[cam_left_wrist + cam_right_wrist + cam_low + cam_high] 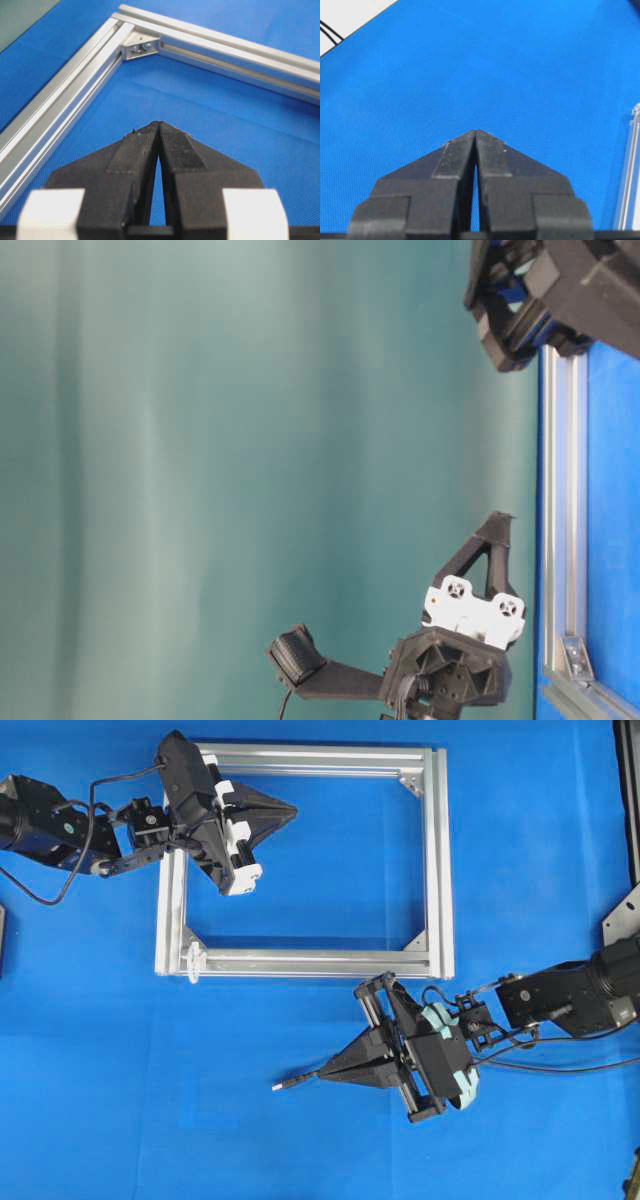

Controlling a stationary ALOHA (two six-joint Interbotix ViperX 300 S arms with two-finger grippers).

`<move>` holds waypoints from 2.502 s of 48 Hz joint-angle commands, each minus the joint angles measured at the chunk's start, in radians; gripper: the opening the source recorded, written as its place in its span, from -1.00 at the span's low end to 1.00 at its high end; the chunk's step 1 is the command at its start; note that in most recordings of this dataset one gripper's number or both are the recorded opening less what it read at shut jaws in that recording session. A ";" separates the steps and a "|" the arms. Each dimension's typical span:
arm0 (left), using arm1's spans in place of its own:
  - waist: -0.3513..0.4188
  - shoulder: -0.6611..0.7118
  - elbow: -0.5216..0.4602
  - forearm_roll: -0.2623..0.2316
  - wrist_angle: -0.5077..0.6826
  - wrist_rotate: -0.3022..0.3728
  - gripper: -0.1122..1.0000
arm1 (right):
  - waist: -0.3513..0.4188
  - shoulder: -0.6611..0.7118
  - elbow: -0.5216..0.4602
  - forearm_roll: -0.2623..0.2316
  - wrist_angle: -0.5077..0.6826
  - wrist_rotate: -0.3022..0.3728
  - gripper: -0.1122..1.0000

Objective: Insert the wire through the string loop located on the left side.
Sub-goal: 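Lower the right gripper onto the black USB cable near its plug, then close the right gripper on the cable just behind the USB plug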

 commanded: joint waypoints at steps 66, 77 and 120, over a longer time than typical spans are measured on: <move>-0.003 -0.038 -0.006 0.020 0.014 0.003 -0.80 | -0.002 0.008 -0.009 0.064 0.061 0.097 0.85; -0.003 -0.038 -0.006 0.020 0.015 0.003 -0.80 | 0.000 0.110 -0.040 0.067 0.043 0.137 0.84; -0.002 -0.038 -0.006 0.020 0.026 -0.002 -0.80 | -0.002 0.153 -0.054 0.060 0.032 0.130 -0.72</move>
